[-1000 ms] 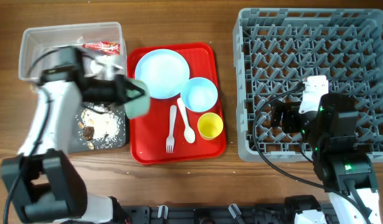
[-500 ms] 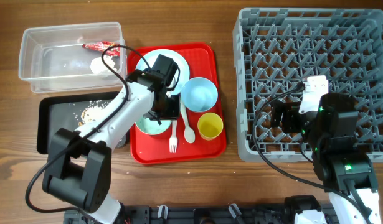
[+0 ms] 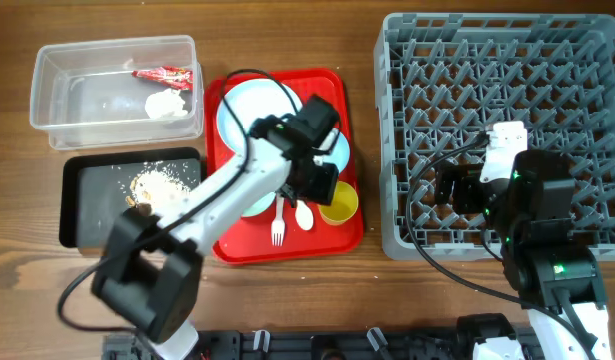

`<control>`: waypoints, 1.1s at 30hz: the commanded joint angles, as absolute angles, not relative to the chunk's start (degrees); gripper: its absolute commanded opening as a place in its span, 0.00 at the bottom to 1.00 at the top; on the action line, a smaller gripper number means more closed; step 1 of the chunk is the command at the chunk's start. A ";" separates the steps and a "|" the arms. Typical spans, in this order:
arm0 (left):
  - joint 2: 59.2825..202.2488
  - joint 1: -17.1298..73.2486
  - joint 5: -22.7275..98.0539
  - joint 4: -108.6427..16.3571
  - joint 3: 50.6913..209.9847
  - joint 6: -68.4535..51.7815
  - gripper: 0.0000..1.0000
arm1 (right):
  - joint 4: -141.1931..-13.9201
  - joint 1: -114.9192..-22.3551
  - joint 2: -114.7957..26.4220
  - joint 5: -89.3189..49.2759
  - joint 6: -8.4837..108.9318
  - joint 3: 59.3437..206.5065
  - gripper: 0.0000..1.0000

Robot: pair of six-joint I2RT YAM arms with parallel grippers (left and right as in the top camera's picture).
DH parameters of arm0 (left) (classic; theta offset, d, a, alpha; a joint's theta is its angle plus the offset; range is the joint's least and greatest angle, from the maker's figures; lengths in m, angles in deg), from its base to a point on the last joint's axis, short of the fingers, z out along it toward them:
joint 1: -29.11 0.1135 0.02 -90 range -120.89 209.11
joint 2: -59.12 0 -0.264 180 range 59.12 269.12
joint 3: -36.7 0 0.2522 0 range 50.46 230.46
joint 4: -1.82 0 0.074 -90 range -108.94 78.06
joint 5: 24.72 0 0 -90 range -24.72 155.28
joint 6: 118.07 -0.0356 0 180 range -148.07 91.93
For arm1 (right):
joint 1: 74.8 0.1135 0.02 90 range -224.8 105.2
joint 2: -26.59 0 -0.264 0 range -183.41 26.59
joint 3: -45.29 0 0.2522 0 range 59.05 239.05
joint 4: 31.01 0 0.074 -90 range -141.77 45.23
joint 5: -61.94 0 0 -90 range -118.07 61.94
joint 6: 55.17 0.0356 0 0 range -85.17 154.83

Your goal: Sort waste into correct bins and load items into the dishwasher rack

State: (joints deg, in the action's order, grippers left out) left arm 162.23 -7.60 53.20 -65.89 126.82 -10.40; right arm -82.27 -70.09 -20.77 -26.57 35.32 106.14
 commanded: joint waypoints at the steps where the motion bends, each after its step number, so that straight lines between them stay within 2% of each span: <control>1: 167.89 -9.04 54.23 -65.43 127.19 -11.10 0.36 | -82.57 -70.22 -20.83 -25.41 35.01 107.47 1.00; 2: 168.37 -9.09 54.21 -65.28 127.19 -11.10 0.04 | -82.57 -70.22 -20.83 -25.41 35.01 107.47 1.00; 6: 164.52 -5.83 49.42 -67.20 129.59 -11.19 0.04 | -82.42 -70.22 -20.83 -25.45 34.99 107.47 1.00; 9: 157.97 0.73 34.23 -63.81 130.47 -14.25 0.04 | -79.16 -70.22 -21.77 -22.26 37.98 107.47 1.00; 10: 155.80 7.31 19.08 -56.51 130.47 -14.14 0.04 | -77.15 -70.22 -24.29 -6.87 35.78 107.47 1.00; 12: 156.46 11.48 4.07 -48.97 130.38 -13.42 0.04 | -75.78 -70.22 -28.11 12.29 32.45 107.47 1.00; 14: 157.51 12.51 -2.95 -44.41 130.38 -10.77 0.04 | -72.41 -70.20 -33.36 27.99 31.58 107.47 1.00; 17: 157.81 11.59 -7.01 -44.25 130.38 -10.66 0.04 | -60.72 -70.20 -40.59 44.29 32.08 107.47 1.00; 19: 157.81 10.58 -7.38 -44.30 130.38 -10.64 0.04 | -53.77 -70.22 -43.78 47.99 35.73 107.47 1.00; 25: 157.81 9.82 -10.38 -46.02 130.38 -10.66 0.04 | -39.51 -70.22 -45.20 47.90 41.37 107.47 0.97; 28: 157.81 9.82 -11.23 -46.00 130.38 -10.64 0.04 | -39.03 -70.20 -45.20 47.92 41.46 107.47 0.85; 33: 157.81 7.68 -12.19 -45.98 130.38 -9.57 0.04 | -38.57 -70.22 -45.20 47.90 41.44 107.47 0.83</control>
State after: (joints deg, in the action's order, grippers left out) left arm 157.49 8.90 -9.90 -46.02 130.19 -10.27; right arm -39.21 -70.24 -44.85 46.08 41.11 106.49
